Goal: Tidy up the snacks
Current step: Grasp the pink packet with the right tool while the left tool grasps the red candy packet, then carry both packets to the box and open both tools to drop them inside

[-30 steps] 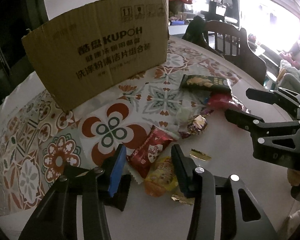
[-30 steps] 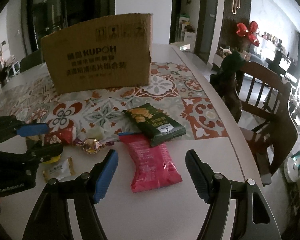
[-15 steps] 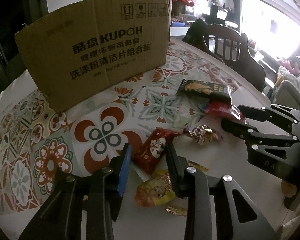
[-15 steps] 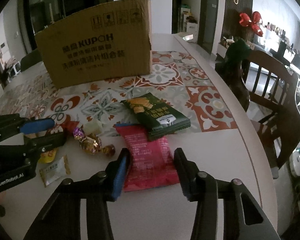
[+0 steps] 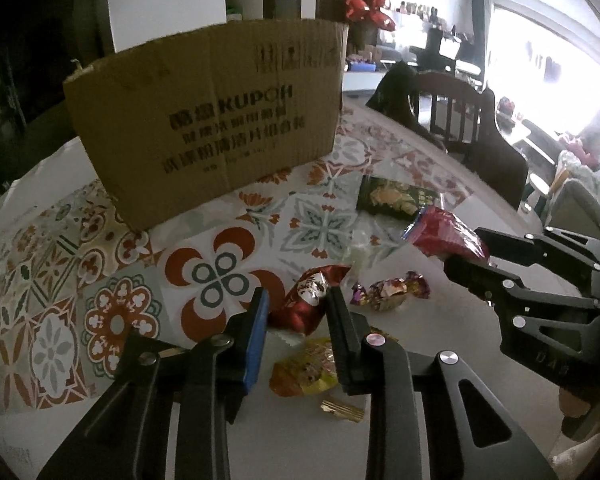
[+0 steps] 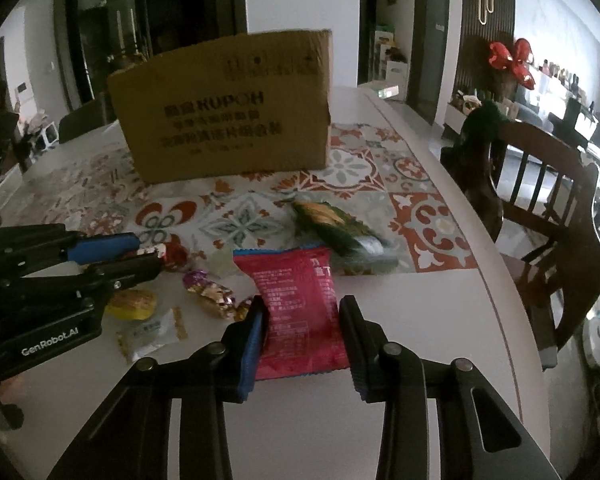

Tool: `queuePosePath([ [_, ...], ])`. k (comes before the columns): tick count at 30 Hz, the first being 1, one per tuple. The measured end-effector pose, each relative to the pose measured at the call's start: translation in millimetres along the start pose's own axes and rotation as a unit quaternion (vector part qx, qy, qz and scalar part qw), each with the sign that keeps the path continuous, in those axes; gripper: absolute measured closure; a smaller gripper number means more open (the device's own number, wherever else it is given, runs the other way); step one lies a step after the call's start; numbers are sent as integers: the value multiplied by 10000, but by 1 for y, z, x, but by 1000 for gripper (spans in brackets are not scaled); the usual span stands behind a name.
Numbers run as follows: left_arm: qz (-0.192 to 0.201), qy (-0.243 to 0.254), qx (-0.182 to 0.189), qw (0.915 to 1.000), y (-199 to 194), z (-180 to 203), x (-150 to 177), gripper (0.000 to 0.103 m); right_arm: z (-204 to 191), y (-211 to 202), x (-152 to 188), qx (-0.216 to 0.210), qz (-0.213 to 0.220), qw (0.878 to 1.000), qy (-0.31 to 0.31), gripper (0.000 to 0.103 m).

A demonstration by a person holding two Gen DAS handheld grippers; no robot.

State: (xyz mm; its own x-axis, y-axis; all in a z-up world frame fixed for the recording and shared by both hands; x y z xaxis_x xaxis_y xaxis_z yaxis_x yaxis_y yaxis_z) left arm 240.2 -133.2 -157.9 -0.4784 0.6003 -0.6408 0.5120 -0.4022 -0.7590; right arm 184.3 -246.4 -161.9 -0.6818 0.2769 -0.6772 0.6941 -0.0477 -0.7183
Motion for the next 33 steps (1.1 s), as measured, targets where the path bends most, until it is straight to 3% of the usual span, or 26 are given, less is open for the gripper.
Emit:
queuePosePath([
  [19, 680, -374, -284, 9966, -59, -12, -22, 76, -26, -45, -27, -455, 583, 9973, -25, 65],
  [33, 1520, -452, -813, 9840, -105, -43, -71, 76, -45, -69, -79, -781, 1240, 9892, 20, 65],
])
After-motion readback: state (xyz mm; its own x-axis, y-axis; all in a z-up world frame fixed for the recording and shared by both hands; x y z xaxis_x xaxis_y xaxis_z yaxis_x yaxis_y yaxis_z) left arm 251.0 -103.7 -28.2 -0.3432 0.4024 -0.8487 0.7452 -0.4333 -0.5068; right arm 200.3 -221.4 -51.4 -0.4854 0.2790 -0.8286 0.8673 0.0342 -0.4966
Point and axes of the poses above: each gripper's, at about its wrist camera, not at the fingertips, and y roughly the way its jaws point, z to its right, x to its underside, the point moved 7 cm from there along y, roughly the way its jaws point, and after that the axes turned 12 degrees about y, right-handed, at the moved point
